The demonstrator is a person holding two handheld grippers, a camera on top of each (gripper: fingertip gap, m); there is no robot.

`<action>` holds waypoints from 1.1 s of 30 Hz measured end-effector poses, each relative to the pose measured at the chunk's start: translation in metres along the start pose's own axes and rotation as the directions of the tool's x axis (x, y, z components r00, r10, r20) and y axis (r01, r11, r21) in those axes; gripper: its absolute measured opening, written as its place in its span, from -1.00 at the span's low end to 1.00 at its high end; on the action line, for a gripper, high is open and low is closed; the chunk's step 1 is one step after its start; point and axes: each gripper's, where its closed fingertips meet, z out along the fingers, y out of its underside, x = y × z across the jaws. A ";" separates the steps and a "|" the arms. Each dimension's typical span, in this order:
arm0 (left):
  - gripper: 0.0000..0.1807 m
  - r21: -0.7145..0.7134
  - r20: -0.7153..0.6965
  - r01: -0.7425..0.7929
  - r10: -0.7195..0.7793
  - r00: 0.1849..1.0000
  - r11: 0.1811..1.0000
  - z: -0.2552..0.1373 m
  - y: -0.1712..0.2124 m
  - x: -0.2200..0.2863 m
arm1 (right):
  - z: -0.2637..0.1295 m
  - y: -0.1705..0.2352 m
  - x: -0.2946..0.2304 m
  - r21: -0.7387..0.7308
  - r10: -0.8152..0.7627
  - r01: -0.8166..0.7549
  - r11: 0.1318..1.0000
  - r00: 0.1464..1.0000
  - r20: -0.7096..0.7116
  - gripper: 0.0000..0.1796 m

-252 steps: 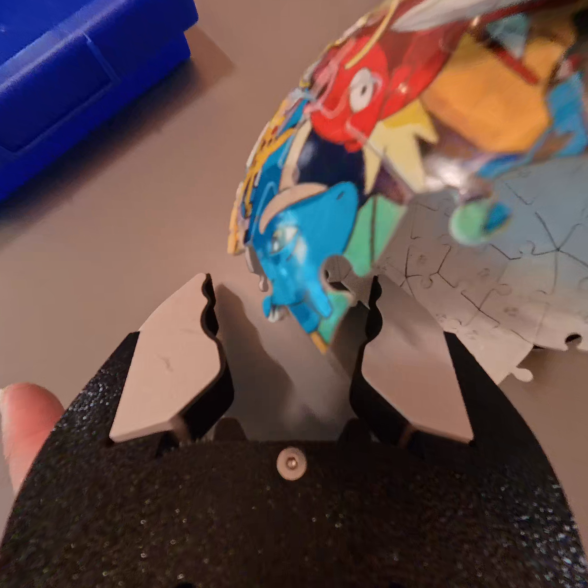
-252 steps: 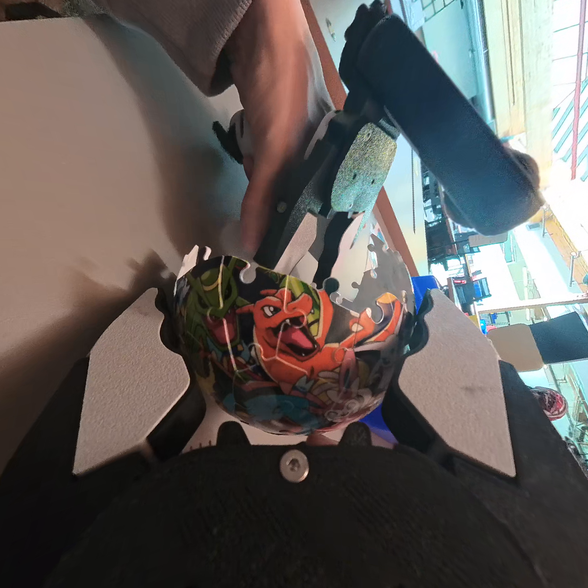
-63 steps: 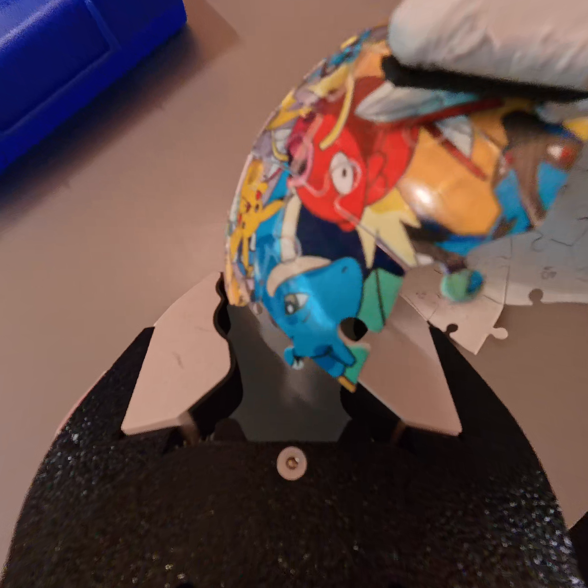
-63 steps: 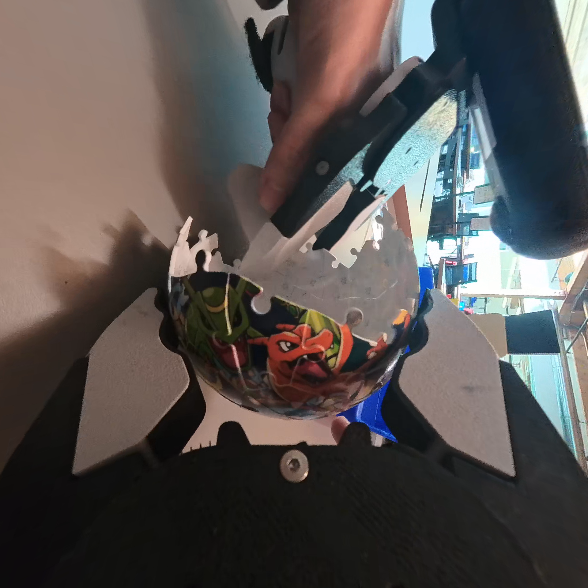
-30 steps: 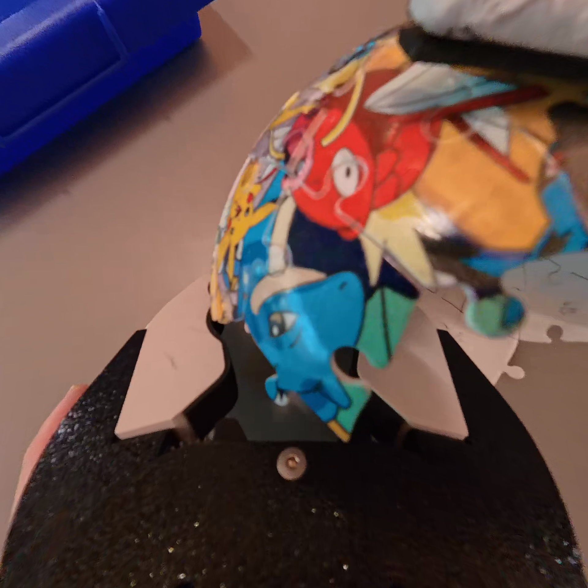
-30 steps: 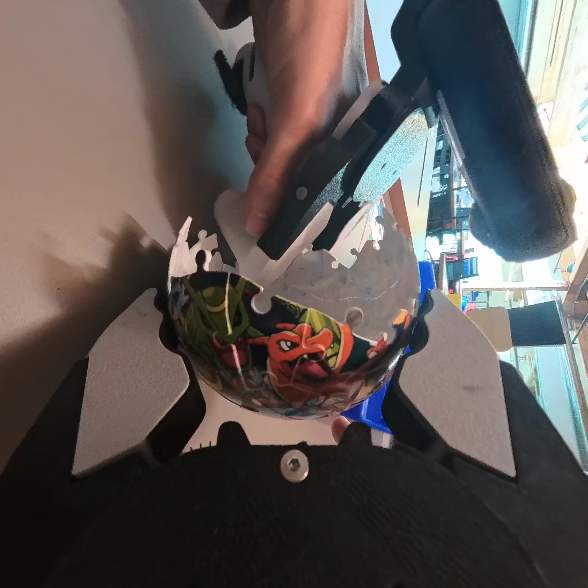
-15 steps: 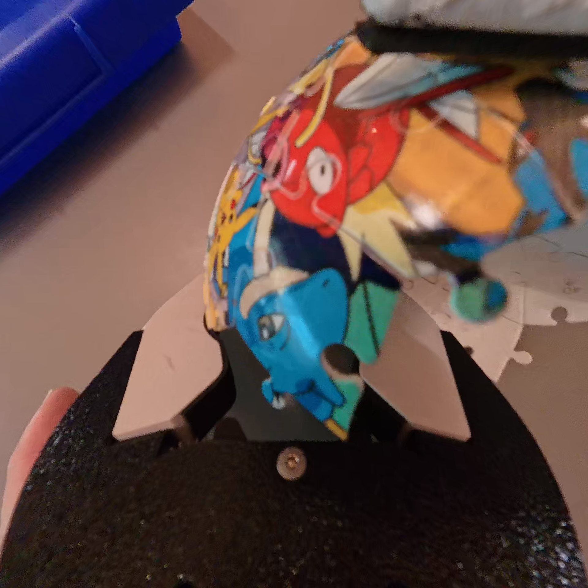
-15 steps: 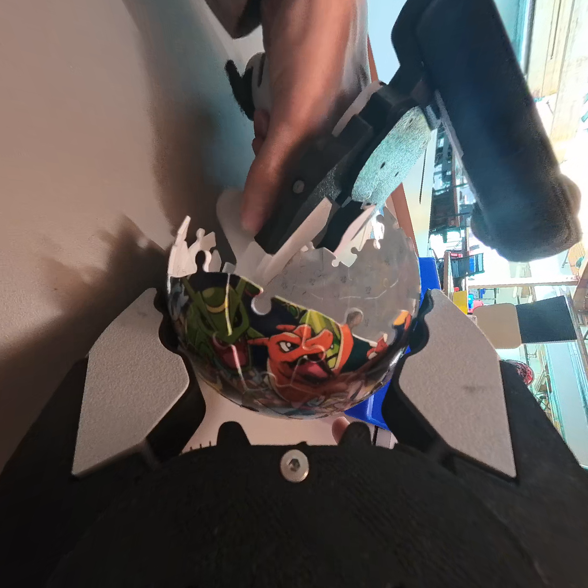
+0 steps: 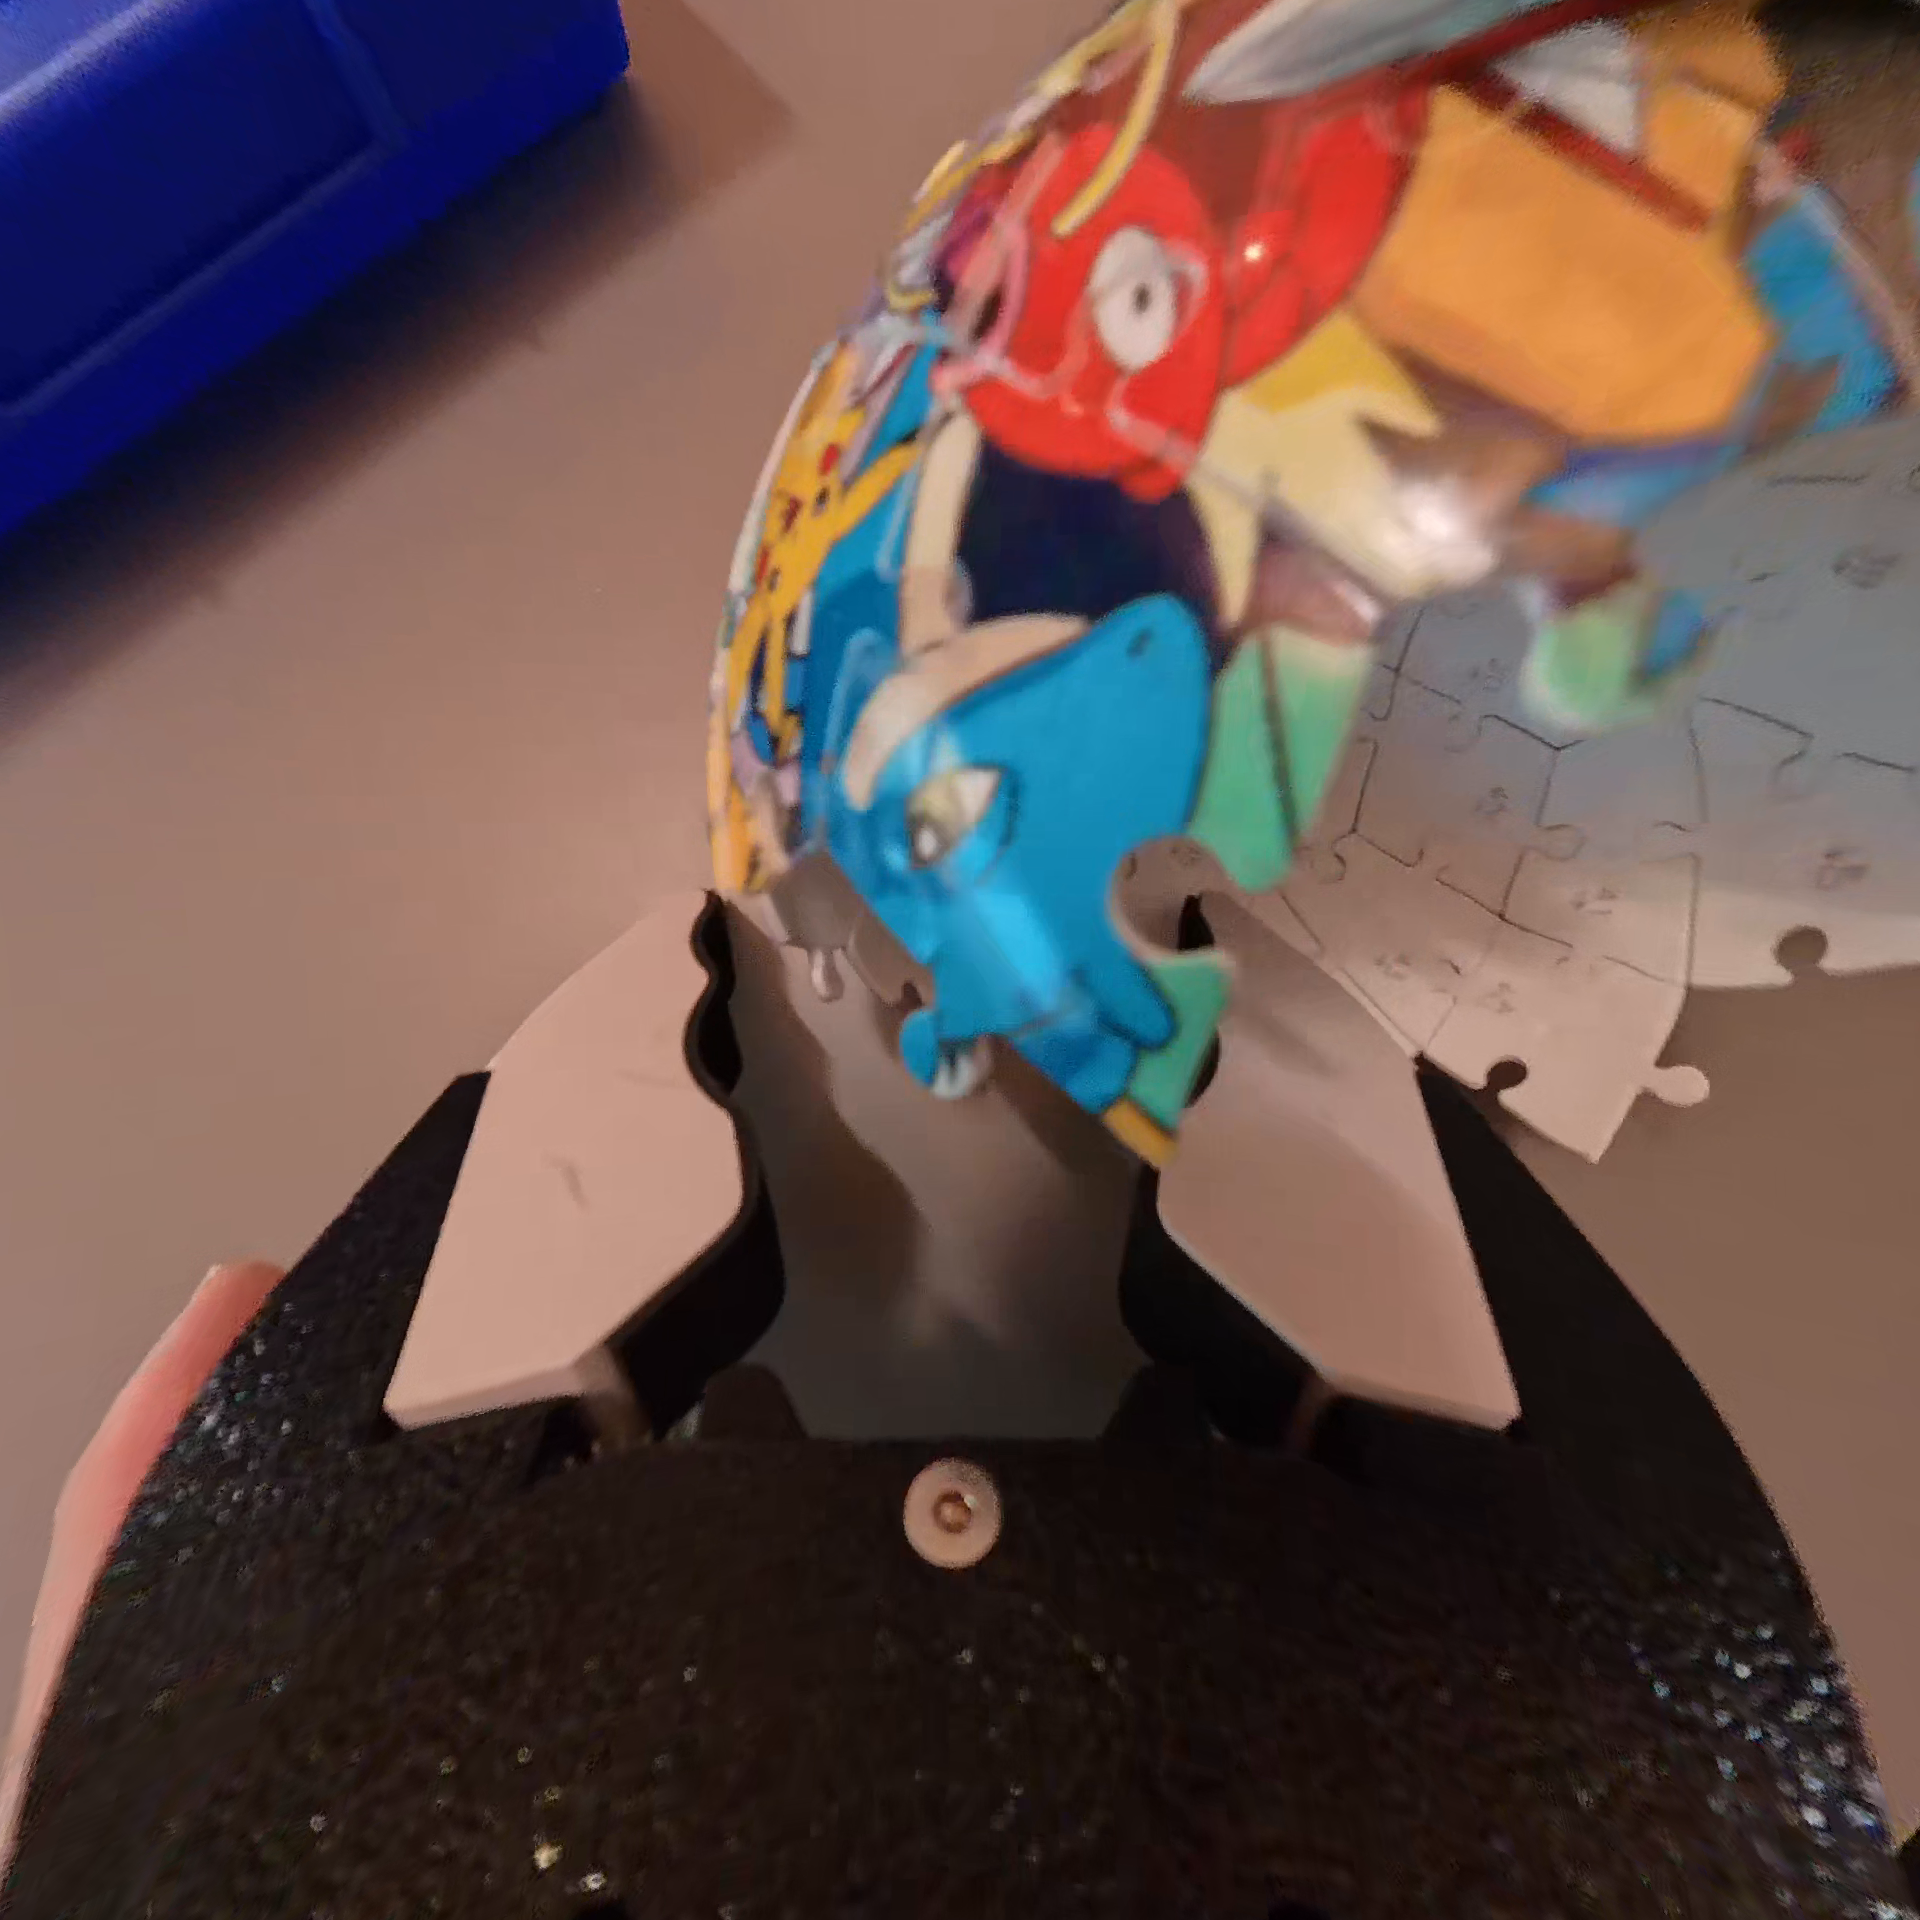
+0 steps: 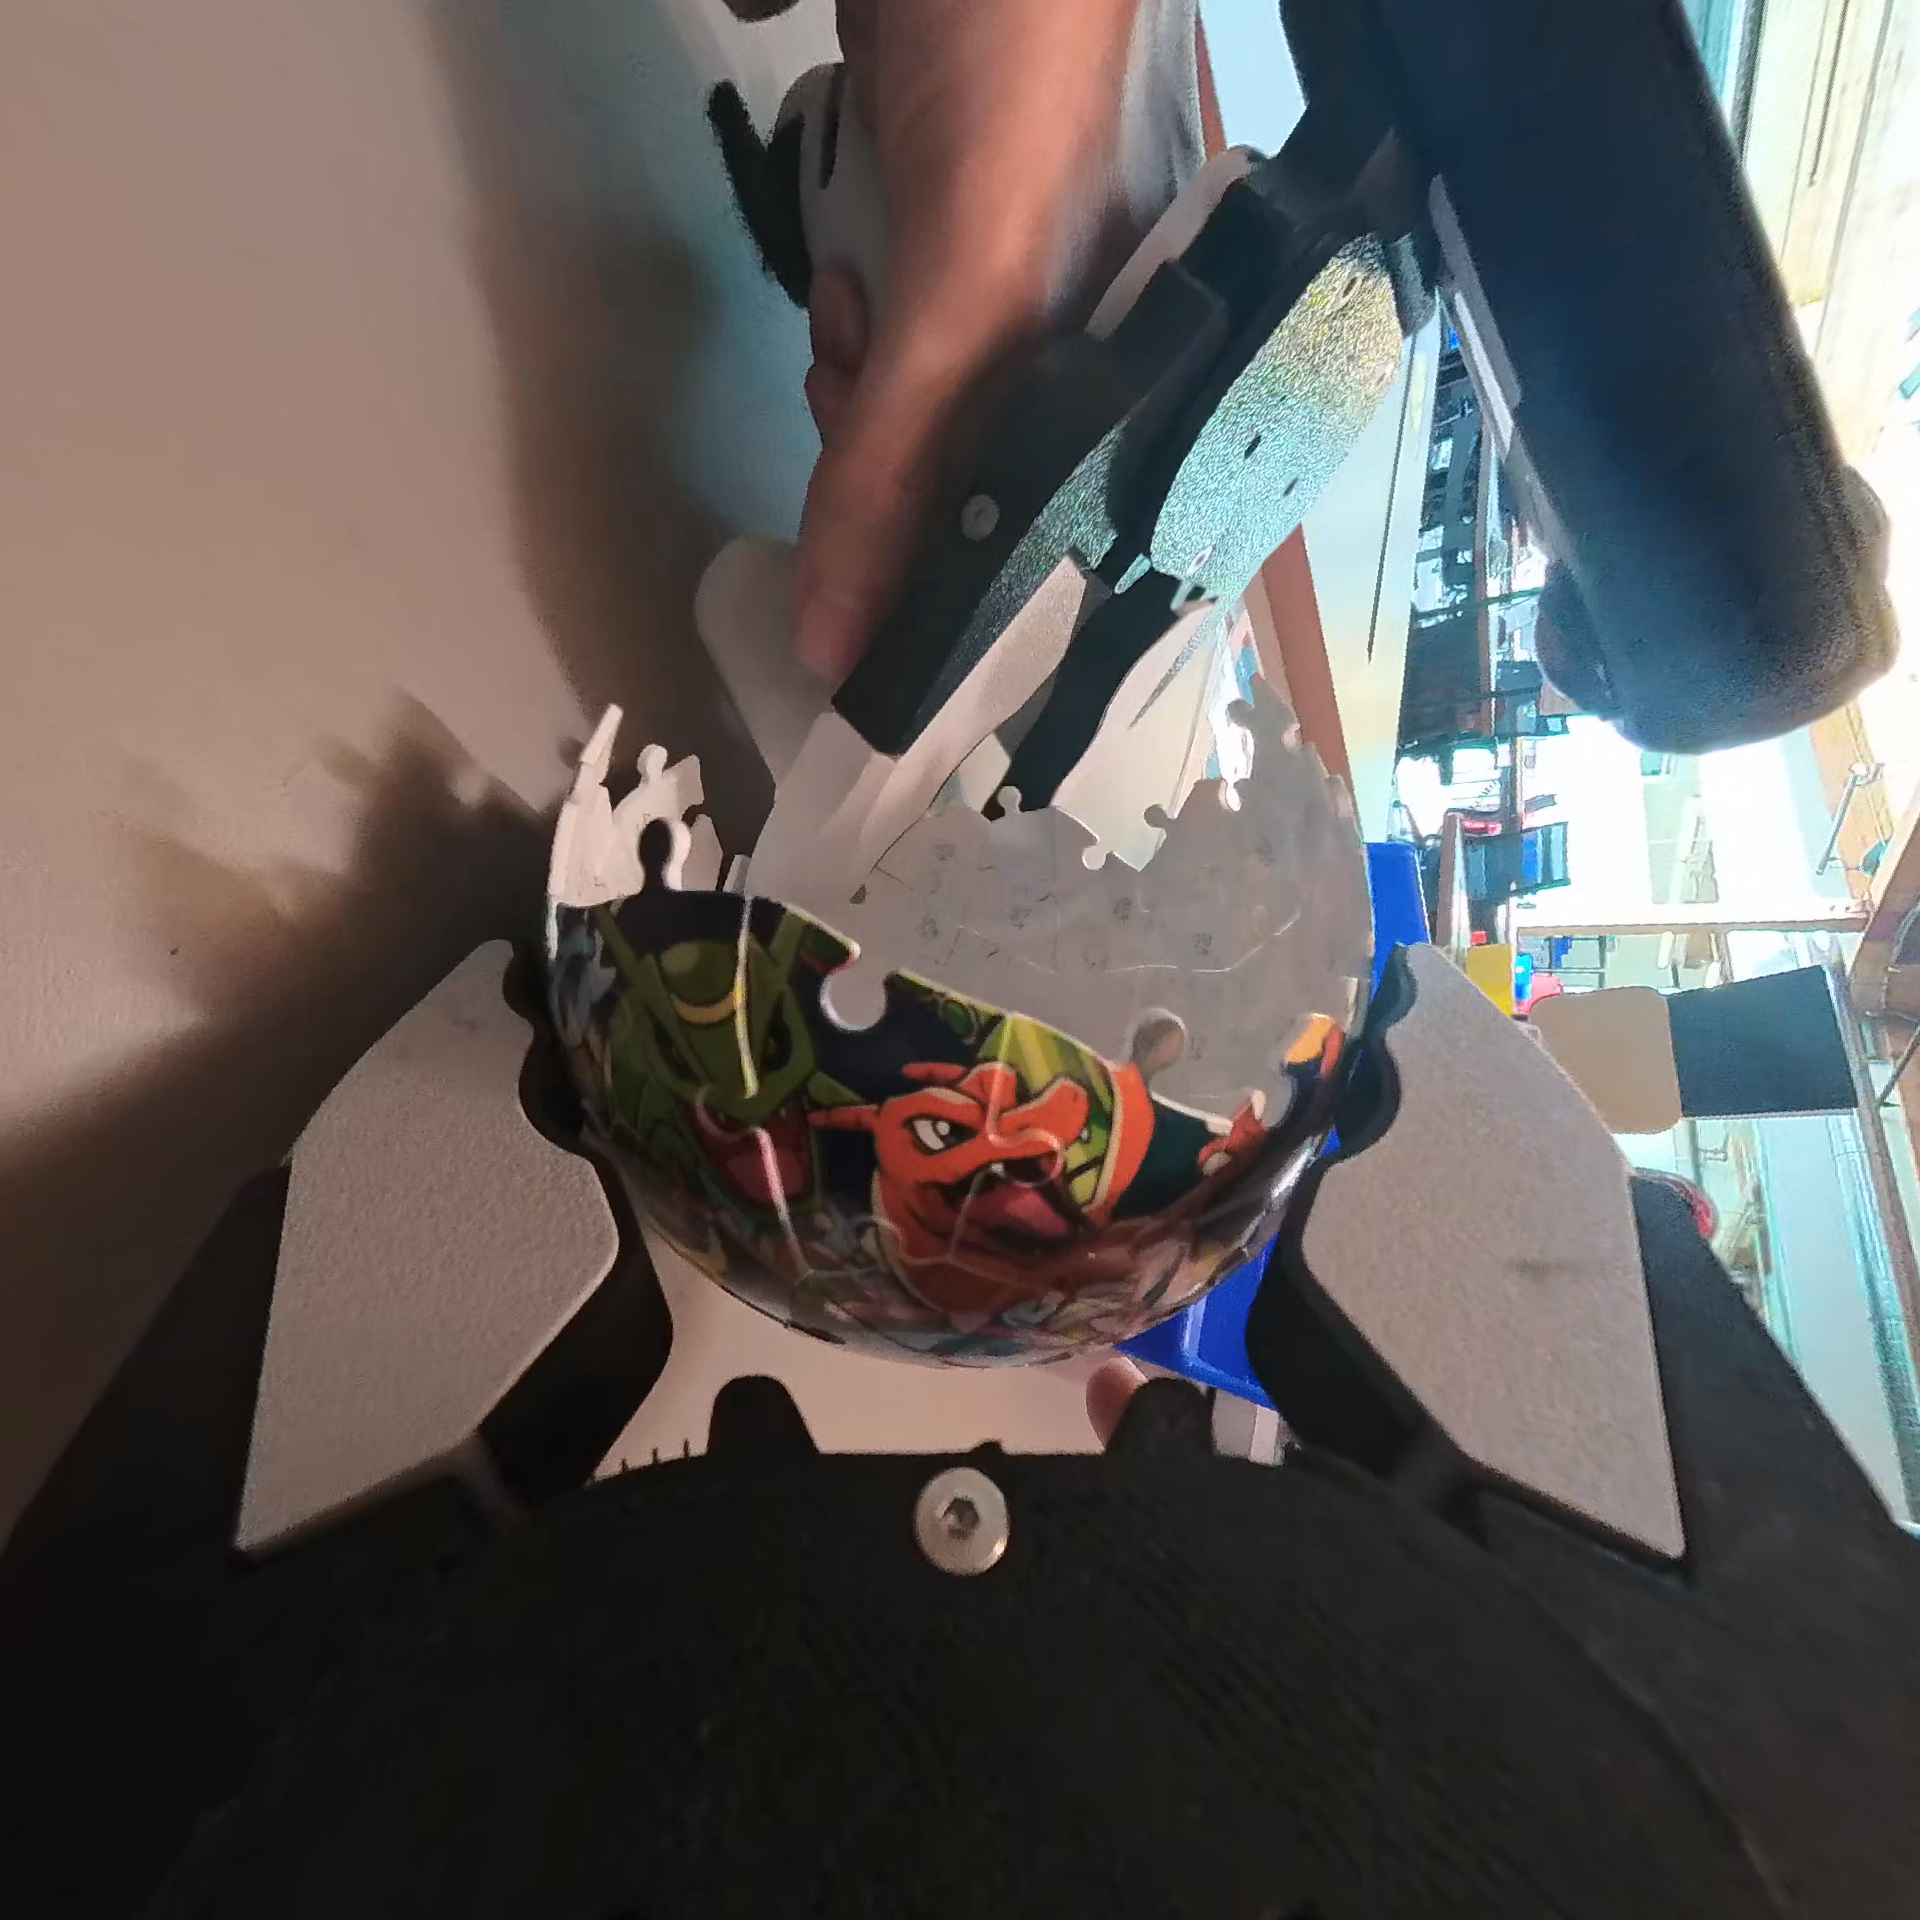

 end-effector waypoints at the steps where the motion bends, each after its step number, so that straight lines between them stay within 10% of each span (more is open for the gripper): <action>1: -0.11 -0.002 -0.001 -0.003 0.003 1.000 1.000 0.000 0.000 0.001 | 0.000 0.000 0.000 0.000 0.004 -0.004 1.000 1.000 0.002 0.58; 33: -0.23 -0.064 0.004 -0.079 0.079 0.997 0.995 -0.001 -0.001 -0.002 | -0.003 0.009 0.002 0.107 0.130 -0.118 0.987 0.985 -0.111 0.62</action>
